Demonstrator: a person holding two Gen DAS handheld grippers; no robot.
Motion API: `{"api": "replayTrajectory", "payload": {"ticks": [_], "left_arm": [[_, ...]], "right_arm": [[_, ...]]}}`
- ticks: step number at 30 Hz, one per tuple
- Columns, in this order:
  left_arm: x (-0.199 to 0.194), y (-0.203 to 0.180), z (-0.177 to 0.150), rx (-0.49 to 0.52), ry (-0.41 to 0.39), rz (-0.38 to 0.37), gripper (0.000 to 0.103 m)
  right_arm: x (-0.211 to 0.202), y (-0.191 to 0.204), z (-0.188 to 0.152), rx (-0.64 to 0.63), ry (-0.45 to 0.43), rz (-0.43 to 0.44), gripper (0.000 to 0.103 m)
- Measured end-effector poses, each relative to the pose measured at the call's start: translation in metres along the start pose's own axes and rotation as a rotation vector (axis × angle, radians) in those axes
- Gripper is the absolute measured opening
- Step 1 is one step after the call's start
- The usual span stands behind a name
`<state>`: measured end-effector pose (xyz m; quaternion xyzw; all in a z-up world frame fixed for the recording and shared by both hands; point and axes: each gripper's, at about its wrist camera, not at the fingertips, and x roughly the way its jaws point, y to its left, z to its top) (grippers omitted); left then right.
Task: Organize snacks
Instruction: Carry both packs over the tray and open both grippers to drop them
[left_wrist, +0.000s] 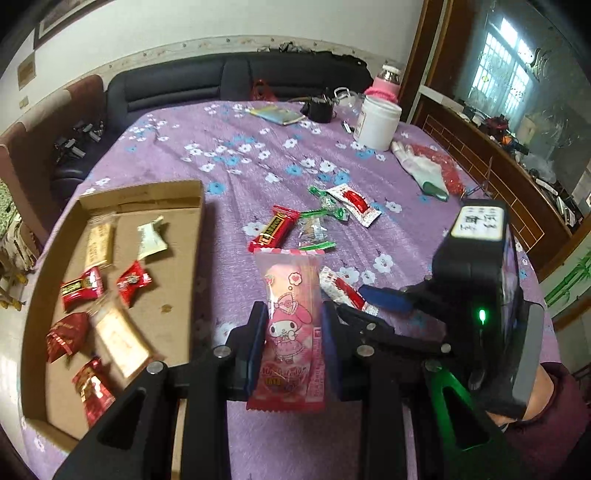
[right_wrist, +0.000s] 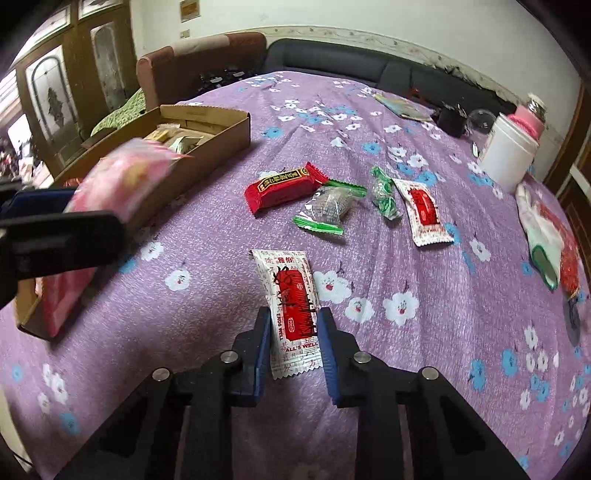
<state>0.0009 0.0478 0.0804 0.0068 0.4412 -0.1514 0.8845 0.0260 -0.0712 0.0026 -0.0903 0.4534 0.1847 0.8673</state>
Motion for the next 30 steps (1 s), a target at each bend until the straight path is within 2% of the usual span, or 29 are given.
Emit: {"api": "replayTrajectory", "payload": {"ticks": [8,12,16,24,30], "left_arm": [[-0.047,0.033,-0.016,-0.057,-0.061,0.026,0.028],[-0.067,0.064,-0.026,-0.08,-0.086,0.1,0.029],[-0.076,0.104,-0.038,-0.144,-0.082,0.169,0.029],[-0.066,0.159,-0.06,-0.232,-0.043,0.251,0.029],[-0.049,0.183,-0.067,-0.268,-0.006,0.248,0.029]], "right_arm": [[-0.034,0.006,-0.002,0.063,-0.057,0.014,0.024],[-0.055,0.025,0.005,0.029,-0.086,0.01,0.024],[-0.07,0.057,0.014,-0.021,-0.108,0.028,0.025],[-0.056,0.115,0.047,-0.086,-0.093,0.093,0.025],[-0.027,0.139,0.078,-0.074,-0.052,0.135,0.025]]}}
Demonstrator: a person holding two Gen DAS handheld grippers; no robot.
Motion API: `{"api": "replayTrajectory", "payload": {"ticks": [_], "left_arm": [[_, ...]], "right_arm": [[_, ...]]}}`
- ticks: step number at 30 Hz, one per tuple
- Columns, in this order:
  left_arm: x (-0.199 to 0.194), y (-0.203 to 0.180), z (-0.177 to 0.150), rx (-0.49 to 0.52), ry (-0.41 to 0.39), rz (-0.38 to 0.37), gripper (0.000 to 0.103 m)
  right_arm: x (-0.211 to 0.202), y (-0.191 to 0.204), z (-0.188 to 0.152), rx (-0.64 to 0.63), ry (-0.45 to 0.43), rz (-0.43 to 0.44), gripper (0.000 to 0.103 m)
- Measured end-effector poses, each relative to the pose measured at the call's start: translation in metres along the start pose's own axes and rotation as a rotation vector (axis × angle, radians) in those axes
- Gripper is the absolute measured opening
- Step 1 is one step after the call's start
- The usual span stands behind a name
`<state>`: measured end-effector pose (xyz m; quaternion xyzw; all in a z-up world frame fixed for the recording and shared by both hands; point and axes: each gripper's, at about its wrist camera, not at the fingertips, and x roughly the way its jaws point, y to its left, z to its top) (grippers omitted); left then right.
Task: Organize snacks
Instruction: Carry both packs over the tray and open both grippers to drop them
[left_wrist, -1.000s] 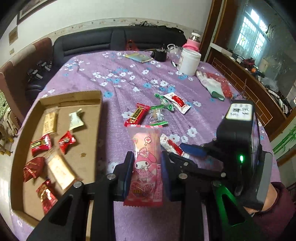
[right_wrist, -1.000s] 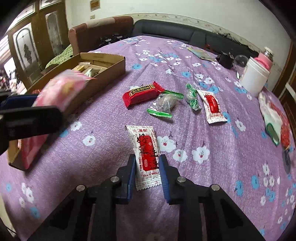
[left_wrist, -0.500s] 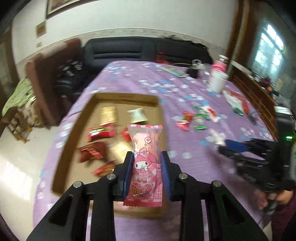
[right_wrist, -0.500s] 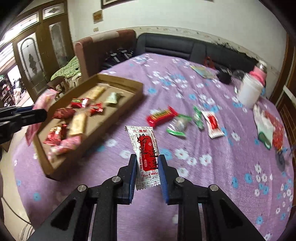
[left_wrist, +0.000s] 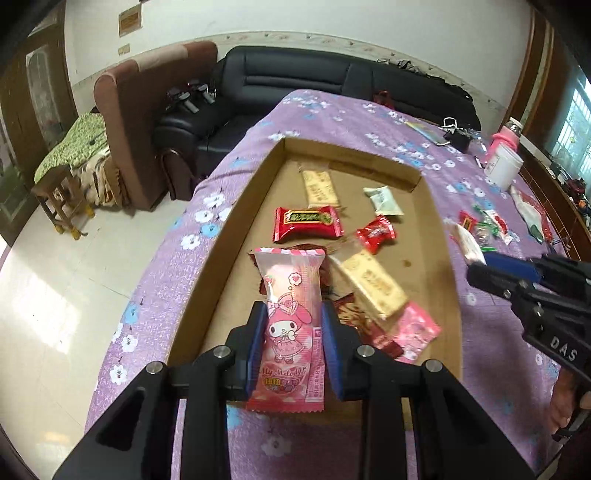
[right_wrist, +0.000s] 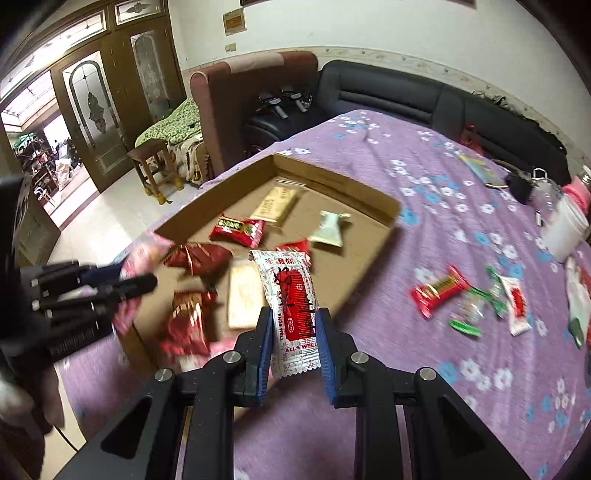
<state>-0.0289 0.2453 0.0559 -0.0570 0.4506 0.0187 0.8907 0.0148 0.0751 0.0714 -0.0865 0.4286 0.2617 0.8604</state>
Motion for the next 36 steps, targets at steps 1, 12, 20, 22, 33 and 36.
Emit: {"api": "replayTrajectory", "payload": {"ticks": [1,12,20,22,33,36], "left_arm": [[0.003,0.002,0.0,-0.002,0.005,-0.002,0.029],[0.016,0.024,-0.003,-0.067,0.013,-0.038,0.045],[-0.019,0.029,-0.002,-0.102,-0.076,-0.045,0.078],[-0.028,0.028,-0.004,-0.108,-0.097,-0.039,0.078],[-0.073,0.008,-0.015,-0.108,-0.218,0.049,0.085],[-0.089,-0.006,-0.019,-0.097,-0.297,0.135,0.096]], "right_arm": [[0.007,0.003,0.005,0.0,0.011,0.001,0.025],[0.072,0.01,0.023,0.012,0.114,-0.053,0.025],[0.075,0.002,0.018,0.042,0.098,-0.093,0.028],[0.071,0.001,0.017,0.052,0.088,-0.074,0.031],[0.0,0.002,-0.001,0.026,-0.092,-0.085,0.056],[-0.022,-0.005,-0.016,0.035,-0.131,-0.082,0.058]]}}
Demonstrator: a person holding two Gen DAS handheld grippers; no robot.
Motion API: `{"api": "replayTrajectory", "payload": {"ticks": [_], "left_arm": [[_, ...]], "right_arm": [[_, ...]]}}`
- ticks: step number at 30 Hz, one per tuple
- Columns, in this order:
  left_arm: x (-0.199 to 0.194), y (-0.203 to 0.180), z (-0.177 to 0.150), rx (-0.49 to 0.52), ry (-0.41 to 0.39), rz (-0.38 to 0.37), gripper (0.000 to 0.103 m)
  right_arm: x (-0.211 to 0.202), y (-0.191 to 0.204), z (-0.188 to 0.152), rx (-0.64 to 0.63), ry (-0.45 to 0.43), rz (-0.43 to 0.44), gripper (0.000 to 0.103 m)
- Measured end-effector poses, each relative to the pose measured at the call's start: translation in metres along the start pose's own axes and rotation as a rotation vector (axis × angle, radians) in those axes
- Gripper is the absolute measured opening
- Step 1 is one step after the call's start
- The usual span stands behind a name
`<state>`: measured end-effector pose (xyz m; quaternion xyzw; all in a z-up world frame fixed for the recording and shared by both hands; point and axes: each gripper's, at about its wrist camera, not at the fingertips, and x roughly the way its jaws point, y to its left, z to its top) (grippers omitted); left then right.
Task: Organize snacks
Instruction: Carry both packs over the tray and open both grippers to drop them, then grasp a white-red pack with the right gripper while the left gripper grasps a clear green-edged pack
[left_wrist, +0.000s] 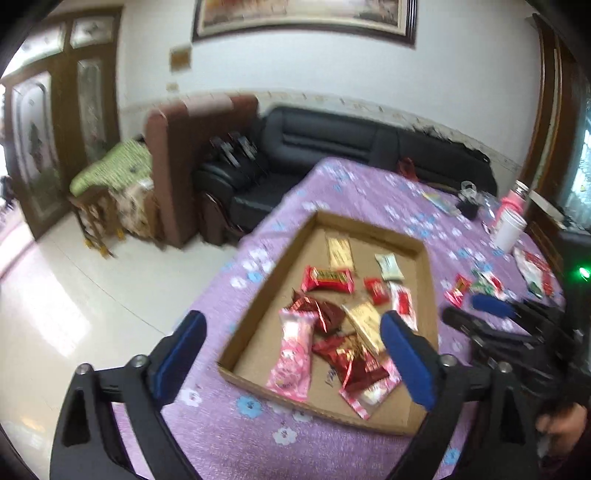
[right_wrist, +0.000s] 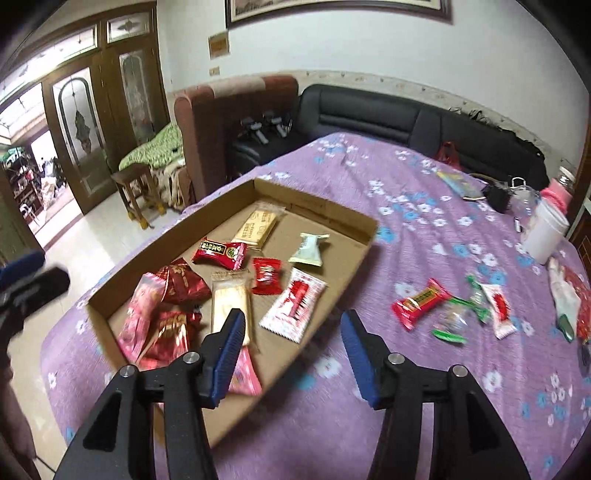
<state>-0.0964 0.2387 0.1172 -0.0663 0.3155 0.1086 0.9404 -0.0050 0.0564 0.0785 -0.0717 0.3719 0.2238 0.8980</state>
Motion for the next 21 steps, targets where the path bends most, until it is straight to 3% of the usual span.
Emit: {"api": "replayTrajectory", "payload": {"ticks": [4,16,21], "left_arm": [[-0.016,-0.022,-0.001,0.039,-0.04,0.026,0.096],[-0.038,-0.118,-0.023,0.216,-0.046,-0.001,0.096],[-0.042,-0.141,-0.03,0.274,-0.041,-0.012,0.096]], "right_arm": [[-0.024,-0.018,-0.018,0.022,-0.022,-0.007,0.059],[-0.072,-0.078,-0.068,0.093,-0.049,-0.062,0.064],[-0.082,-0.099,-0.08,0.119,-0.055,-0.084,0.064]]}}
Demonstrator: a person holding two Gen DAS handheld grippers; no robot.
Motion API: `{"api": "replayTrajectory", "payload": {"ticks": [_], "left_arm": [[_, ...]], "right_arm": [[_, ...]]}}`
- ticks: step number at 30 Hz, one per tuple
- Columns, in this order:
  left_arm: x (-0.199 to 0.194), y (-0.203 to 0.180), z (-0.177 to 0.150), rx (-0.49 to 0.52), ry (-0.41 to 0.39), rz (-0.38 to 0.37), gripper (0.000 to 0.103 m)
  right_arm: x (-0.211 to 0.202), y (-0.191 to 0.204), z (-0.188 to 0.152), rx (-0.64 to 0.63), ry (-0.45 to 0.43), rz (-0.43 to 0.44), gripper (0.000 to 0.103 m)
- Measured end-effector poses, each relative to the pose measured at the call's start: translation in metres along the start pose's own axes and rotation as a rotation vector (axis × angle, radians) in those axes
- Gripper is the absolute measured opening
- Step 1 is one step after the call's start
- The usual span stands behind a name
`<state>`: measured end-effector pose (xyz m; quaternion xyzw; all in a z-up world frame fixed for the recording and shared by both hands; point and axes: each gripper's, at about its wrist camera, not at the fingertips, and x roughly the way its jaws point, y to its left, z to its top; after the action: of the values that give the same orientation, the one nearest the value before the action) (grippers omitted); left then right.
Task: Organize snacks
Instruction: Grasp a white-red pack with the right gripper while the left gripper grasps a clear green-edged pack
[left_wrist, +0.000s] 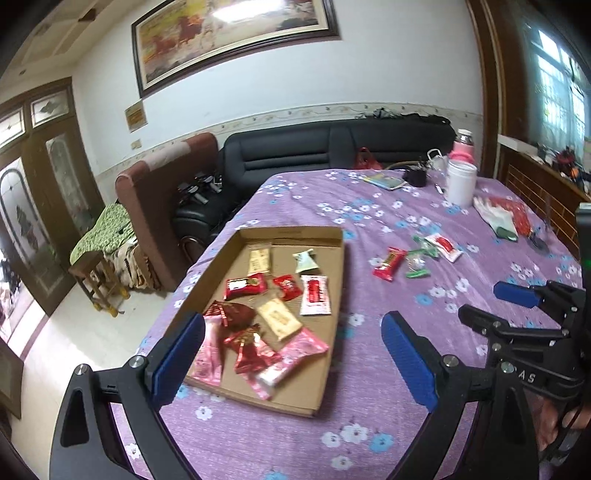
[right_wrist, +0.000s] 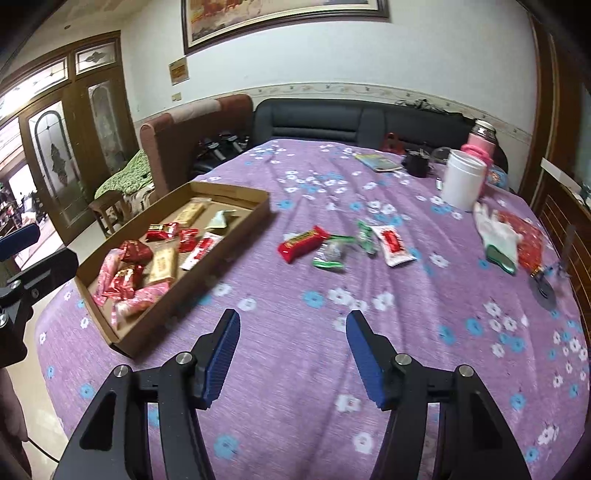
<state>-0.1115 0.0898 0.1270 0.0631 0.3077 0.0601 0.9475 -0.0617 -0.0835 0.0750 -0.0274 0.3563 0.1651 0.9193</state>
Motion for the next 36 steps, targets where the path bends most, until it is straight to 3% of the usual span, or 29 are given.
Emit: {"api": "replayTrajectory", "payload": {"ticks": [17,26,32,36], "left_arm": [[0.007,-0.023,0.0,0.054,0.035,-0.049,0.096],[0.024,0.004,0.022,-0.082,0.144,-0.279,0.096],[0.031,0.019,0.033,-0.133,0.116,-0.3,0.096],[0.048,0.016,0.026,-0.13,0.172,-0.355,0.096]], "right_arm": [[0.001,-0.042,-0.007,0.065,0.015,-0.028,0.064],[0.013,-0.075,0.005,0.104,0.042,-0.077,0.064],[0.045,-0.115,0.03,0.19,0.072,-0.096,0.064],[0.078,-0.126,0.051,0.204,0.097,-0.123,0.064]]}}
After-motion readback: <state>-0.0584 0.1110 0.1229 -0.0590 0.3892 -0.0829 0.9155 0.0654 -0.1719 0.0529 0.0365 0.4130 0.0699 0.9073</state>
